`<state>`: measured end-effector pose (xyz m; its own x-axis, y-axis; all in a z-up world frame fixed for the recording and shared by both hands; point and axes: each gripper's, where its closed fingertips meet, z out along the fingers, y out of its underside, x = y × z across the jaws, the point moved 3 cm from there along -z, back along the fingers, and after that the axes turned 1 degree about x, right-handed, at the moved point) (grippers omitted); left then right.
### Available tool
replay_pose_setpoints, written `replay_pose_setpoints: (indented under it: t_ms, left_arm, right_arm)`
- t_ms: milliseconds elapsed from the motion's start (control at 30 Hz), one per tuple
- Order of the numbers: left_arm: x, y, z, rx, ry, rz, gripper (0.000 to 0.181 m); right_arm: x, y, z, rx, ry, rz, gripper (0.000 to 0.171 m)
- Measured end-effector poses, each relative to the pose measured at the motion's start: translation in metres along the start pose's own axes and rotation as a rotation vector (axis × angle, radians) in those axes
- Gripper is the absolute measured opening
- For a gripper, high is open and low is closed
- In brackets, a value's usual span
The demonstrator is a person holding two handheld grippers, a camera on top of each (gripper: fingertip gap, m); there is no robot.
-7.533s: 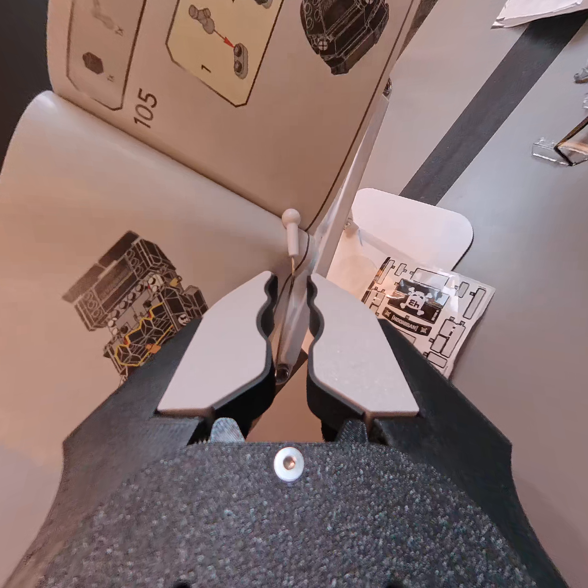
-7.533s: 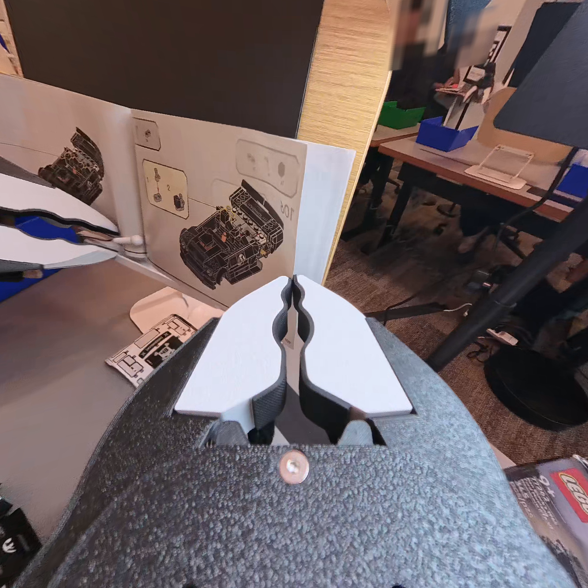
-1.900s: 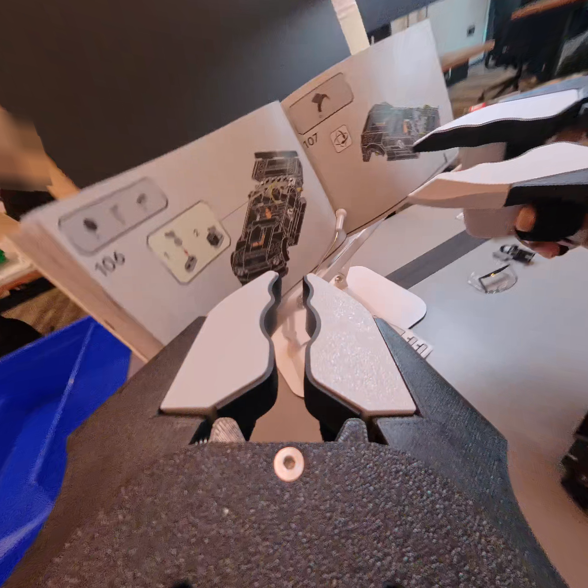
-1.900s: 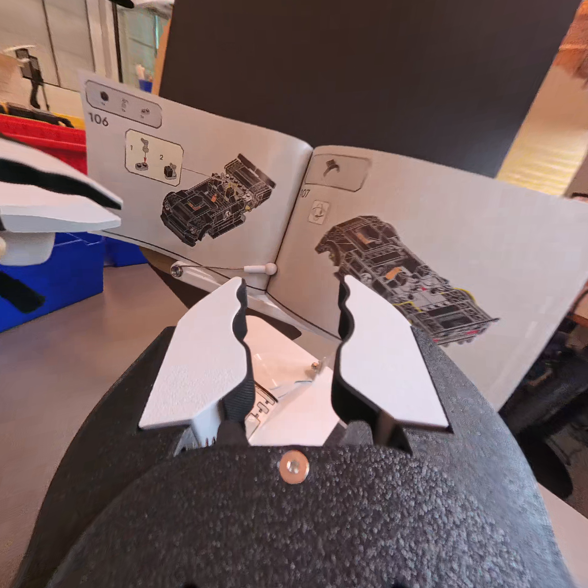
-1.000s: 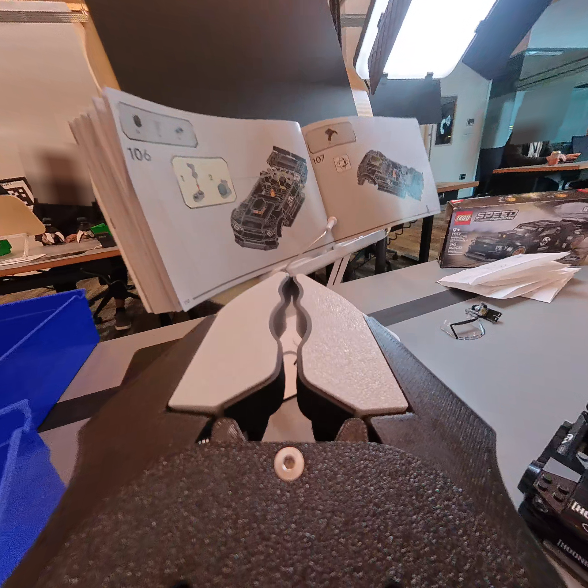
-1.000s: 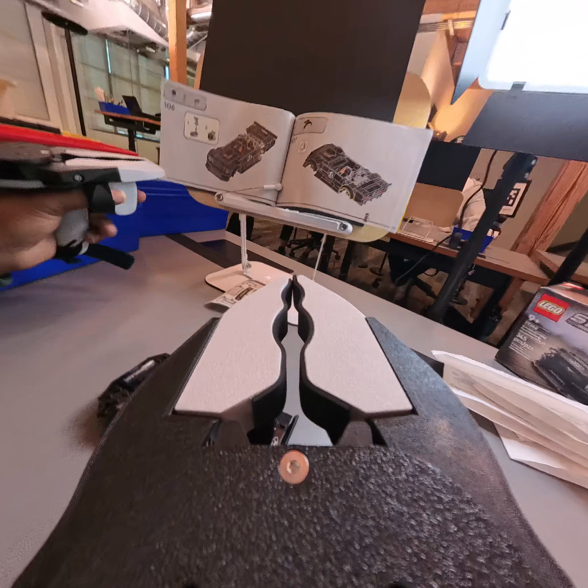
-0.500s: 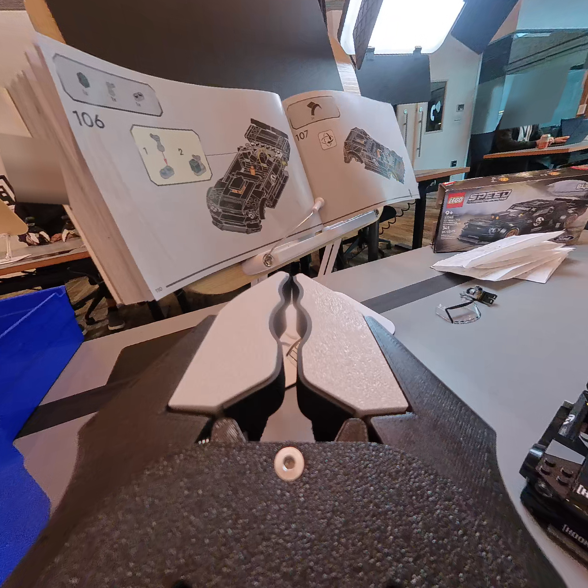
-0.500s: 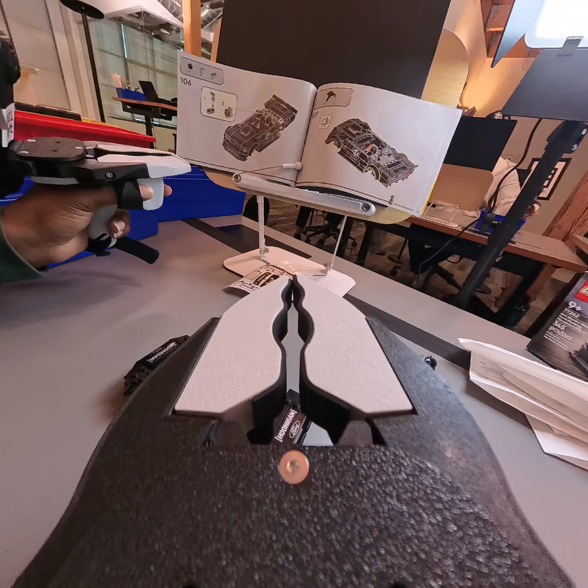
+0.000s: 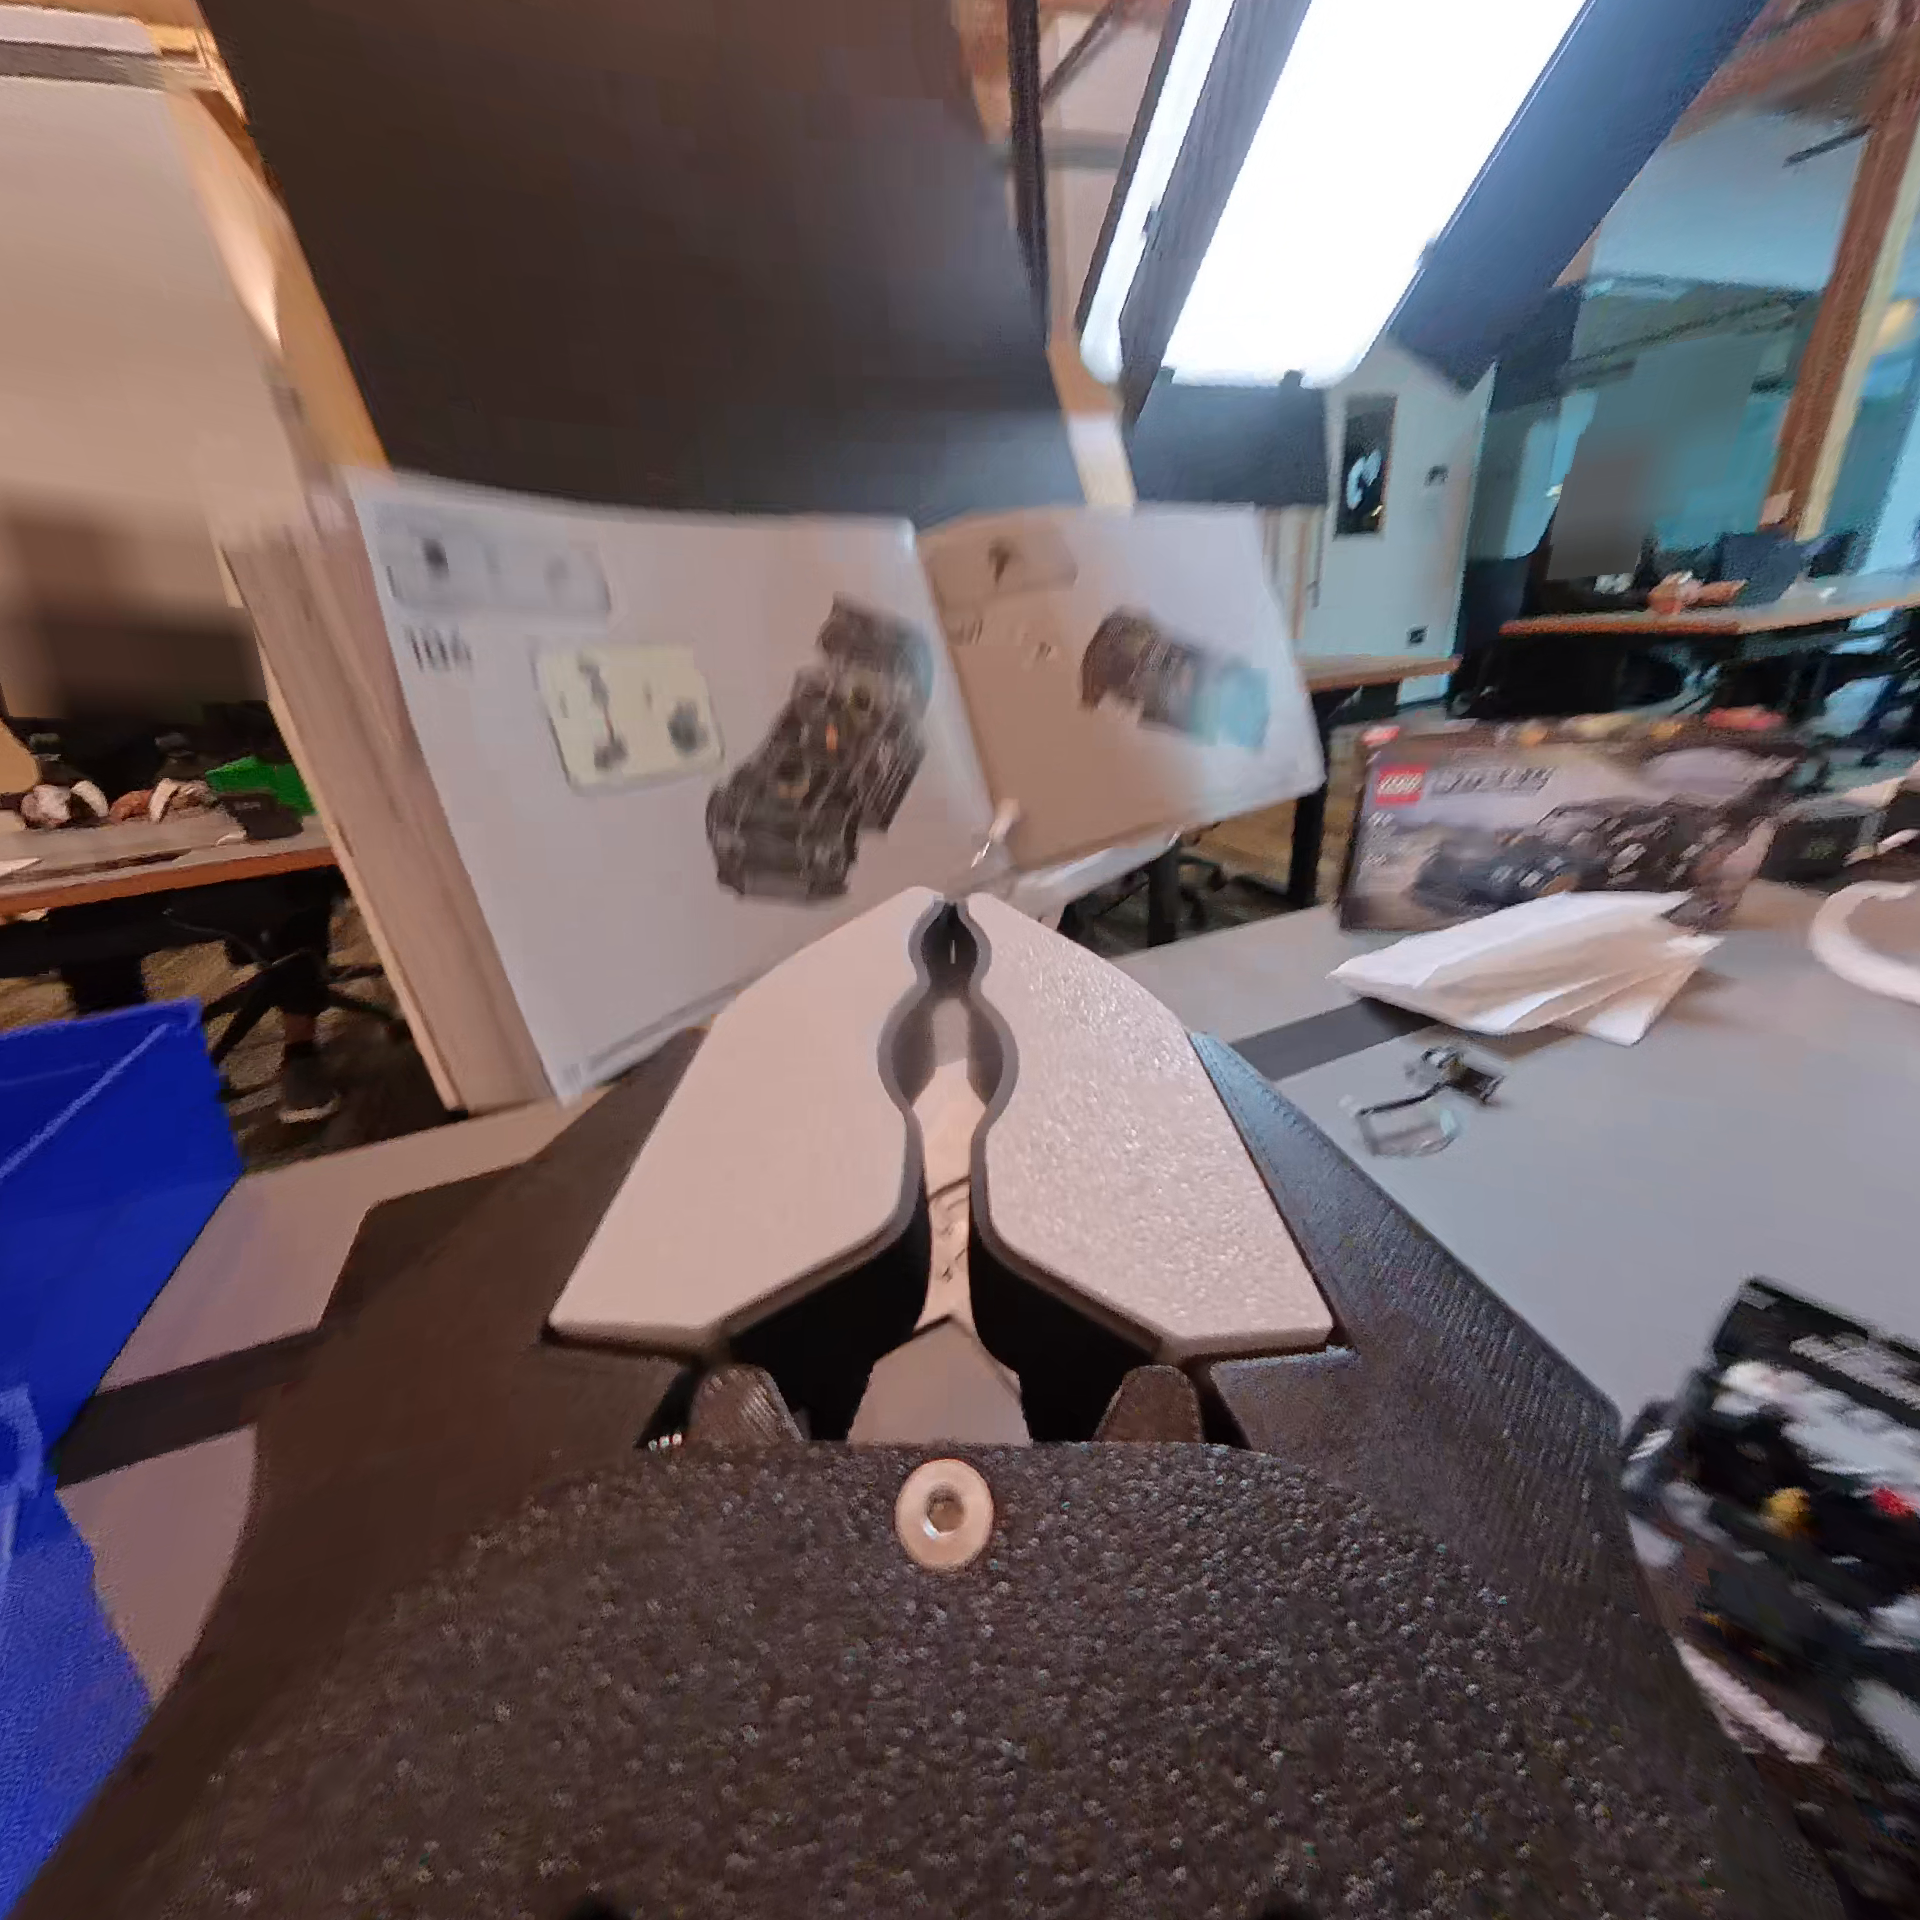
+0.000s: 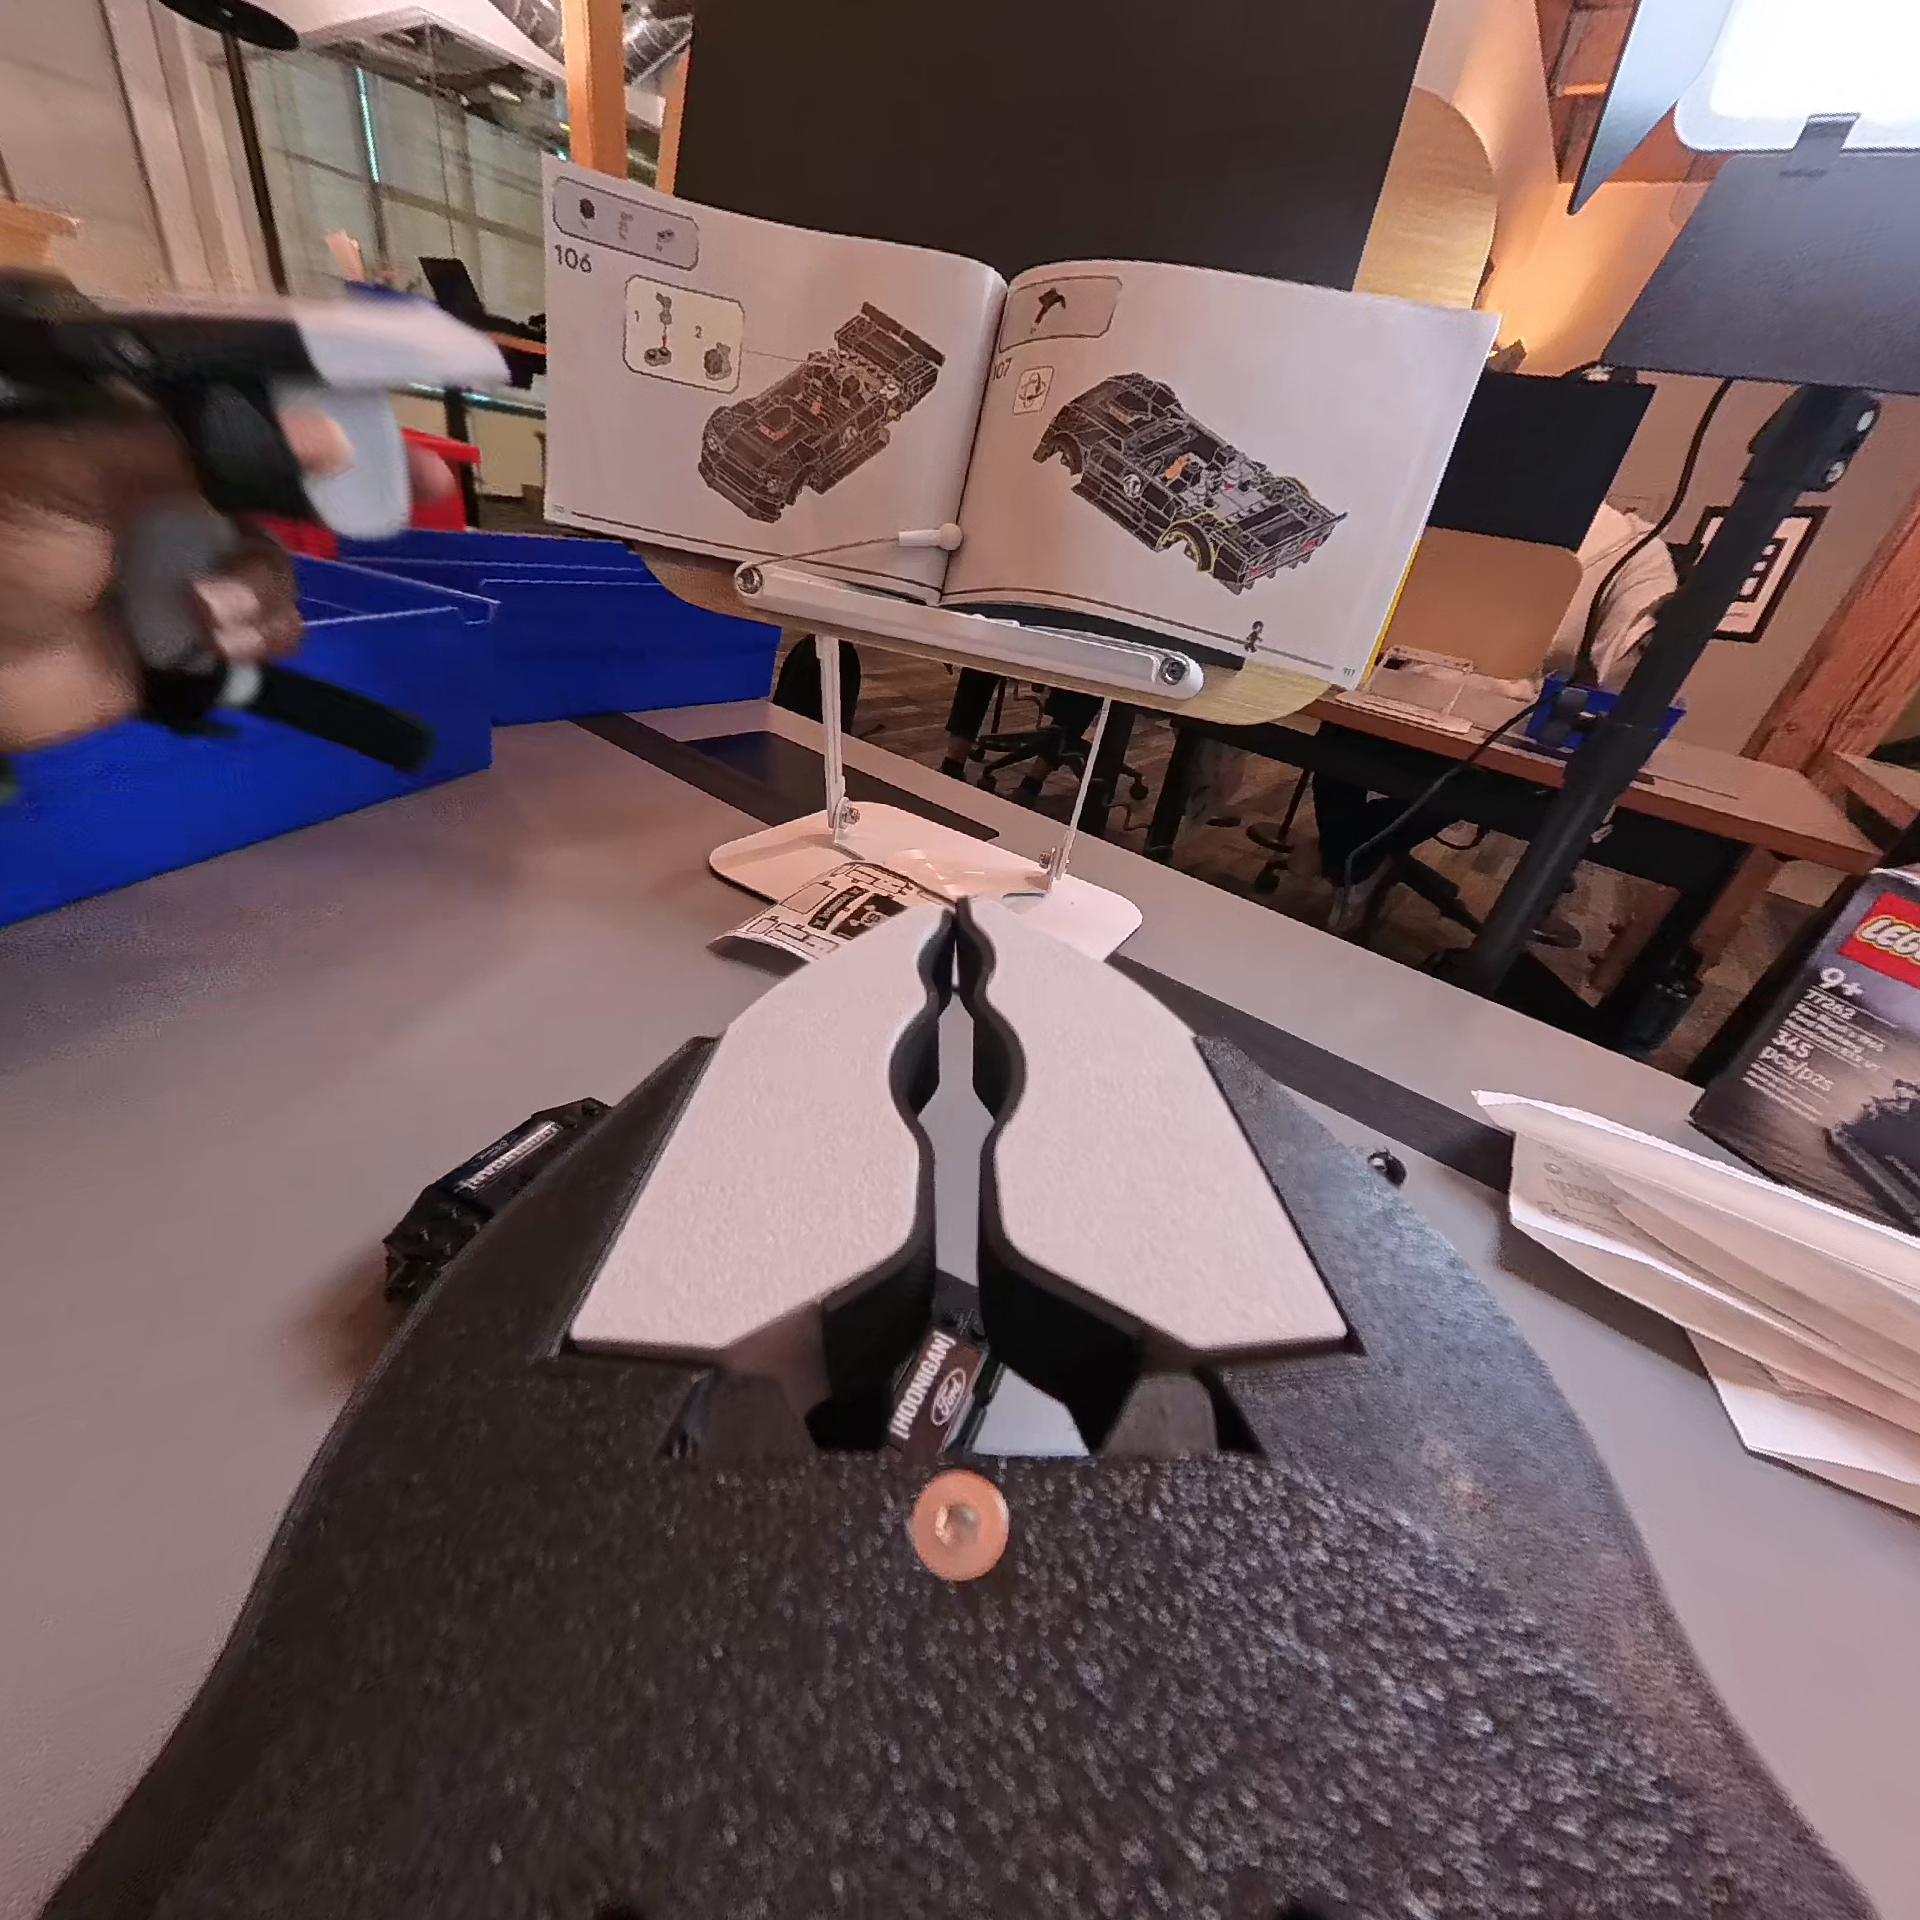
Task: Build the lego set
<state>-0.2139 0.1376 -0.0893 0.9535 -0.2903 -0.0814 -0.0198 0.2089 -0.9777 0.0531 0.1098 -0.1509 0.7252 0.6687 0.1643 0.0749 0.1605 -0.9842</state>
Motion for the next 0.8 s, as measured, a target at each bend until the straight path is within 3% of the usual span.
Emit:
replay_pose_setpoints:
  t_ms: [167,267,400,567,800]
  left_arm:
    - [-0.015,-0.078,-0.042,0.008,0.045,0.018,0.0]
    - [-0.063,-0.09,-0.081,-0.069,-0.051,0.062,0.0]
    - [-0.136,-0.05,-0.128,-0.45,-0.105,0.081,0.004]
    - [-0.185,0.045,-0.181,-1.016,-0.032,0.044,0.017]
    - [-0.21,0.086,-0.202,-1.309,0.074,0.211,0.021]
  right_arm:
    - [0.005,-0.002,-0.001,0.009,0.021,-0.01,0.0]
    - [0.007,0.0,-0.001,0.003,0.025,0.006,0.0]
    - [0.006,0.0,-0.001,-0.004,0.013,0.031,0.001]
    - [-0.003,0.003,0.001,-0.021,-0.012,0.03,0.002]
    - [0.0,0.004,-0.003,-0.021,0.043,0.019,0.013]
